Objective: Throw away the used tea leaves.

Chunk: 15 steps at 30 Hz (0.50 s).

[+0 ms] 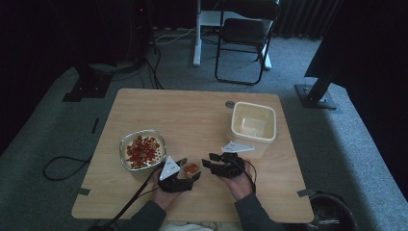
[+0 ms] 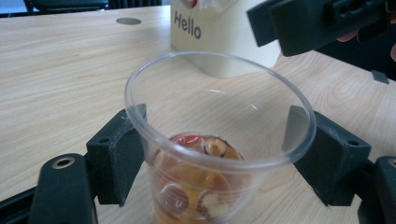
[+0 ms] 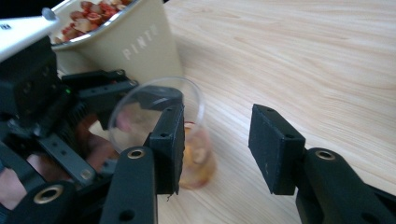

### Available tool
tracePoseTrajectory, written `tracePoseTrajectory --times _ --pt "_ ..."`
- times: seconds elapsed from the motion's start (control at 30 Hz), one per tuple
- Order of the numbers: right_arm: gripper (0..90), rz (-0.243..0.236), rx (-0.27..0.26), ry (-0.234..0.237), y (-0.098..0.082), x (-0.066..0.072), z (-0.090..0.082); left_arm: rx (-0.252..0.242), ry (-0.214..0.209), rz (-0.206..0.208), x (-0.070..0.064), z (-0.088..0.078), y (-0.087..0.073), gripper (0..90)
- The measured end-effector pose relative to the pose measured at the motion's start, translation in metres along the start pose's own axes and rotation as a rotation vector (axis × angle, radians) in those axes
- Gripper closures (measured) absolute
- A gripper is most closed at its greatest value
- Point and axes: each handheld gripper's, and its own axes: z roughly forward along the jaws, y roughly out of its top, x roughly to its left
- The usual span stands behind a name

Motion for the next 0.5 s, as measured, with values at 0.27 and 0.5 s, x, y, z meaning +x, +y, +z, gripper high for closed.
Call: tracePoseTrajectory --times 0.27,0.5 --pt "54.0 0.024 -0.019 -0.058 -0.017 -0.017 -0.02 -0.007 0.03 0.036 -0.003 0.004 0.002 24.1" --pt "53.5 0.056 -0.031 -0.096 -0.032 -0.031 -0.031 -0.003 0.057 0.053 -0.002 0.004 0.003 29.9"
